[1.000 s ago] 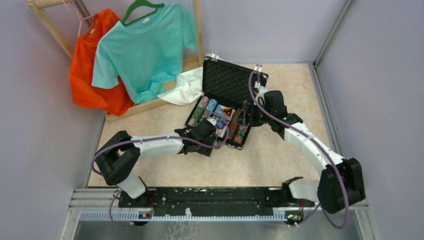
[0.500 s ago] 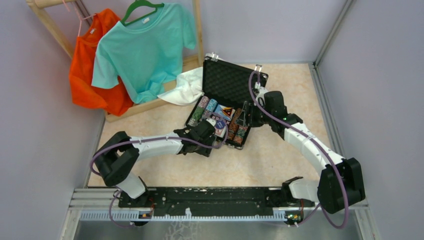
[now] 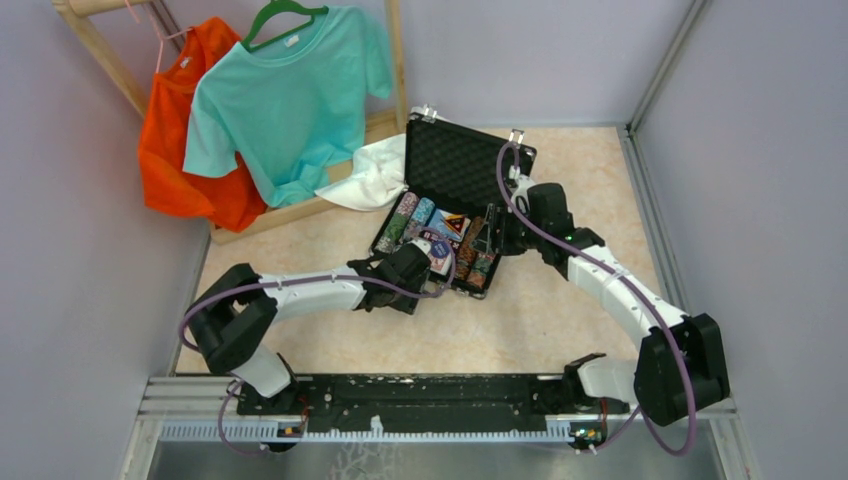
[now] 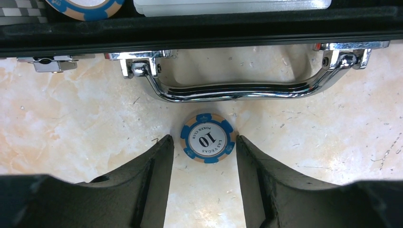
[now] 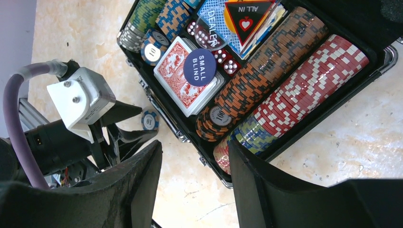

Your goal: Pack up texas hold em set

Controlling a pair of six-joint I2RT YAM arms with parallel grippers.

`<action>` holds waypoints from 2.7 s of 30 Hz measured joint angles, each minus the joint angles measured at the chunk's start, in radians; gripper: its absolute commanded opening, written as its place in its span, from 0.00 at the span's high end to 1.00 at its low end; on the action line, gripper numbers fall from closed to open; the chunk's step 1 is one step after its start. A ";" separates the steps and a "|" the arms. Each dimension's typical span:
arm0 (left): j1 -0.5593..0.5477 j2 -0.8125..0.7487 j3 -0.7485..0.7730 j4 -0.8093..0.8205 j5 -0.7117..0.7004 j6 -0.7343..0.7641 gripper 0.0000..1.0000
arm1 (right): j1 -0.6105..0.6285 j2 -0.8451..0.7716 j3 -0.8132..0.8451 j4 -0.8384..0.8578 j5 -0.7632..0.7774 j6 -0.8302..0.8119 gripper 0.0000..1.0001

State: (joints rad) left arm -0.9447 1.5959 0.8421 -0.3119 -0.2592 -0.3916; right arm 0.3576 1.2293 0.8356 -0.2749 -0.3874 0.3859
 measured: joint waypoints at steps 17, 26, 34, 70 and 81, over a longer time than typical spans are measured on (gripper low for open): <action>-0.005 -0.003 -0.004 -0.006 -0.016 -0.005 0.62 | 0.000 0.002 -0.005 0.002 -0.002 0.000 0.46; -0.010 -0.035 -0.013 -0.073 -0.010 -0.026 0.62 | 0.000 0.003 -0.005 0.002 -0.003 0.000 0.46; -0.010 -0.043 -0.013 -0.101 -0.011 -0.027 0.33 | 0.000 0.003 -0.005 0.002 -0.003 0.000 0.46; 0.011 0.063 0.064 0.002 -0.019 -0.004 0.39 | -0.001 0.010 -0.005 0.002 -0.002 -0.001 0.47; 0.011 0.069 0.066 0.018 -0.026 -0.004 0.43 | -0.001 0.010 -0.005 0.002 -0.002 -0.001 0.47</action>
State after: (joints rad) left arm -0.9333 1.6650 0.9085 -0.2943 -0.2848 -0.3954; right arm 0.3569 1.2392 0.8310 -0.2733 -0.3893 0.3851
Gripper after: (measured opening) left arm 0.557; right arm 0.533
